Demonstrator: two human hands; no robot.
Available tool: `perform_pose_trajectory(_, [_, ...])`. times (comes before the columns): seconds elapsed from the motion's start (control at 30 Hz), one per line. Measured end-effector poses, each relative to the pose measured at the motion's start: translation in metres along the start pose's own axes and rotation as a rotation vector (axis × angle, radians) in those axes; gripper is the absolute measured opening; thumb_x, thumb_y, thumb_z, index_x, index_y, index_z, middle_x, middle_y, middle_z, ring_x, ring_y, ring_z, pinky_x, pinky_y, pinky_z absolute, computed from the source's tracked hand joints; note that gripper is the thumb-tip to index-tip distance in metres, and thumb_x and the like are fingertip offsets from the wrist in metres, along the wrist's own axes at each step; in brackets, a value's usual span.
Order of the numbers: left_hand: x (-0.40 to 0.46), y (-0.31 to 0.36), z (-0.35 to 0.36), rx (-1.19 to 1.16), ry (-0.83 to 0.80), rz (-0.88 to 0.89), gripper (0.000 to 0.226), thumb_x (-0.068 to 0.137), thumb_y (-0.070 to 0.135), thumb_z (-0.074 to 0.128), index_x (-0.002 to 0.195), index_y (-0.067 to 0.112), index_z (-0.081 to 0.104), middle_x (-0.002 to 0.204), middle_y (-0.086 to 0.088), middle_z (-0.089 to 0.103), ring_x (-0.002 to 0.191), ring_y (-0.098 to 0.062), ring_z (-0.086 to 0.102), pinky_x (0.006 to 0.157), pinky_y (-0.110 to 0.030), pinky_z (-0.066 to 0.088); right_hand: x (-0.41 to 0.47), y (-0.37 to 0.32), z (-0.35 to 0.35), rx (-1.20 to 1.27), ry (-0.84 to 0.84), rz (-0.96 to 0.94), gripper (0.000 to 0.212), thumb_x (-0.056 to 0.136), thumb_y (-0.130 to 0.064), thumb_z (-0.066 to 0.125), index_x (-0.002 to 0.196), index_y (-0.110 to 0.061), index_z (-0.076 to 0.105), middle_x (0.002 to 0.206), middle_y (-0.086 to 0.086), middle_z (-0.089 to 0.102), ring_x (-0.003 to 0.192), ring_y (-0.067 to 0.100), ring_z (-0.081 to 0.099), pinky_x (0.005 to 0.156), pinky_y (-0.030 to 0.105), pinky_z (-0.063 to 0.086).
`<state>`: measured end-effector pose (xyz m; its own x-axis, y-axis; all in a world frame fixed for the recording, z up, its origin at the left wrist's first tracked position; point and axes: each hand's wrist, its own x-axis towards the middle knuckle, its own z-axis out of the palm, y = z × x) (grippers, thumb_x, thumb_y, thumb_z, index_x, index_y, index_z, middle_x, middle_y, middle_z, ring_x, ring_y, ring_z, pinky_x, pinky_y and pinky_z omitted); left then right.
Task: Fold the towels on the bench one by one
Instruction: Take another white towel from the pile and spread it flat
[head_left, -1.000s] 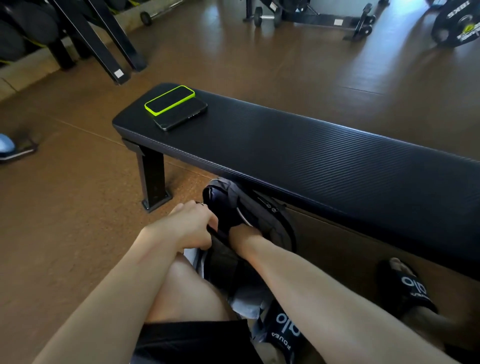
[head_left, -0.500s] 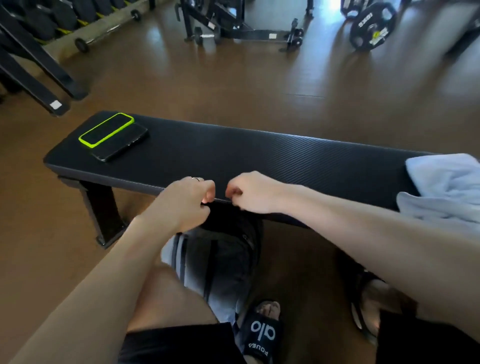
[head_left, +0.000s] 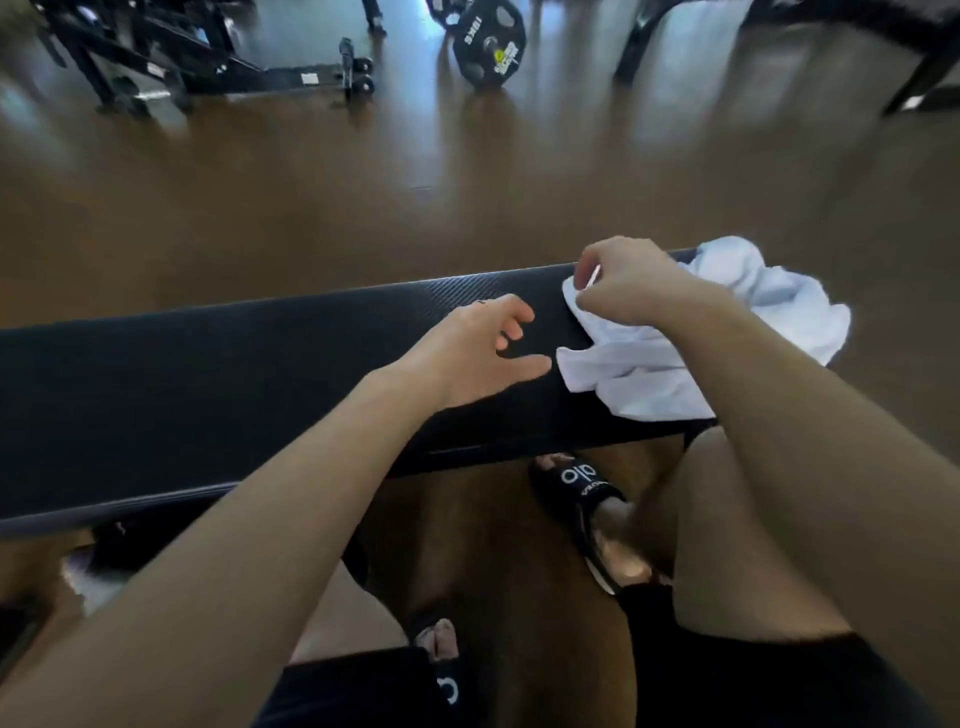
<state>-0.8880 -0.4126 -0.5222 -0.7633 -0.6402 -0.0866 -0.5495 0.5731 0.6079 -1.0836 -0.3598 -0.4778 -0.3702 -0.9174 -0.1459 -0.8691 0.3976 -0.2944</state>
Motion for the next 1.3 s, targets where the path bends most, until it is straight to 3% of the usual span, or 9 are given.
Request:
perform_pose_trajectory(0.1, [0.025, 0.018, 0.03, -0.021, -0.025, 0.042, 0.064, 0.084, 0.052, 0.074, 0.139, 0.031, 0.052, 0.13, 0.005, 0.06, 0.118, -0.013, 0.057, 0.102, -0.036, 0.047, -0.011, 0.013, -0.009, -0.104, -0.183, 0.028, 0.024, 0.083, -0.023, 0.058, 0.102, -0.027, 0.074, 0.11, 0.001, 0.066, 0.103, 0.022, 0.06, 0.093, 0.04, 0.055])
perform_pose_trajectory(0.2, [0.038, 0.027, 0.051, 0.02, -0.038, 0.088, 0.023, 0.089, 0.04, 0.07, 0.107, 0.025, 0.067, 0.111, 0.004, 0.064, 0.104, -0.019, 0.059, 0.092, -0.04, 0.05, -0.013, 0.018, -0.003, -0.144, -0.25, 0.019, 0.028, 0.08, -0.022, 0.056, 0.1, -0.03, 0.075, 0.1, -0.001, 0.07, 0.099, 0.019, 0.062, 0.09, 0.039, 0.056])
perform_pose_trajectory(0.27, [0.043, 0.025, 0.057, -0.03, 0.014, 0.059, 0.013, 0.093, 0.028, 0.061, 0.084, 0.018, 0.061, 0.088, 0.004, 0.061, 0.081, -0.02, 0.057, 0.077, -0.04, 0.052, -0.008, 0.019, -0.002, -0.02, -0.189, 0.041, 0.034, 0.072, -0.021, 0.05, 0.094, -0.032, 0.073, 0.094, -0.002, 0.069, 0.094, 0.017, 0.064, 0.087, 0.04, 0.058])
perform_pose_trajectory(0.43, [0.049, 0.015, 0.032, -0.336, 0.262, -0.164, 0.022, 0.098, 0.013, 0.048, 0.077, 0.017, 0.043, 0.071, 0.003, 0.045, 0.063, -0.016, 0.037, 0.055, -0.031, 0.032, -0.002, 0.017, -0.004, 0.222, -0.14, -0.057, 0.03, 0.079, -0.031, 0.063, 0.109, -0.035, 0.066, 0.104, -0.011, 0.064, 0.097, 0.011, 0.058, 0.083, 0.028, 0.052])
perform_pose_trajectory(0.57, [0.049, 0.0, -0.01, -0.728, 0.521, -0.264, 0.009, 0.09, 0.017, 0.047, 0.082, 0.015, 0.042, 0.081, -0.006, 0.045, 0.074, -0.017, 0.042, 0.063, -0.033, 0.042, -0.001, 0.006, -0.001, 0.172, -0.058, -0.169, 0.04, 0.075, -0.02, 0.066, 0.111, -0.036, 0.06, 0.1, -0.013, 0.061, 0.091, 0.013, 0.056, 0.066, 0.027, 0.042])
perform_pose_trajectory(0.7, [0.037, -0.018, -0.054, -0.89, 0.715, -0.308, 0.011, 0.08, 0.018, 0.046, 0.074, 0.02, 0.036, 0.078, 0.0, 0.046, 0.077, -0.02, 0.041, 0.066, -0.041, 0.036, 0.013, -0.011, 0.013, 0.195, 0.141, -0.236, 0.021, 0.085, -0.007, 0.049, 0.098, -0.018, 0.061, 0.091, -0.004, 0.056, 0.09, 0.024, 0.052, 0.069, 0.033, 0.041])
perform_pose_trajectory(0.9, [-0.008, -0.037, -0.081, -0.499, 0.727, -0.177, 0.027, 0.094, 0.019, 0.057, 0.074, 0.019, 0.038, 0.068, 0.012, 0.034, 0.061, -0.005, 0.03, 0.055, -0.018, 0.029, 0.024, -0.03, 0.026, 0.269, 0.285, -0.21, 0.023, 0.093, -0.007, 0.043, 0.104, -0.011, 0.063, 0.099, 0.006, 0.061, 0.09, 0.026, 0.056, 0.075, 0.04, 0.05])
perform_pose_trajectory(1.1, [-0.048, -0.062, -0.088, 0.325, 0.282, -0.14, 0.032, 0.083, 0.022, 0.071, 0.097, 0.024, 0.042, 0.075, 0.002, 0.06, 0.066, -0.026, 0.056, 0.056, -0.039, 0.044, 0.023, -0.052, 0.037, 0.275, 0.25, -0.275, 0.015, 0.095, -0.014, 0.046, 0.101, -0.011, 0.06, 0.093, 0.006, 0.064, 0.084, 0.028, 0.059, 0.073, 0.042, 0.052])
perform_pose_trajectory(1.3, [-0.072, -0.089, -0.111, 0.32, 0.573, -0.328, 0.009, 0.091, 0.01, 0.049, 0.095, 0.018, 0.046, 0.07, -0.007, 0.058, 0.061, -0.029, 0.054, 0.053, -0.038, 0.043, 0.018, -0.068, 0.046, 0.179, 0.107, -0.397, 0.028, 0.094, -0.036, 0.056, 0.074, -0.016, 0.053, 0.073, -0.002, 0.058, 0.069, 0.024, 0.055, 0.058, 0.031, 0.037])
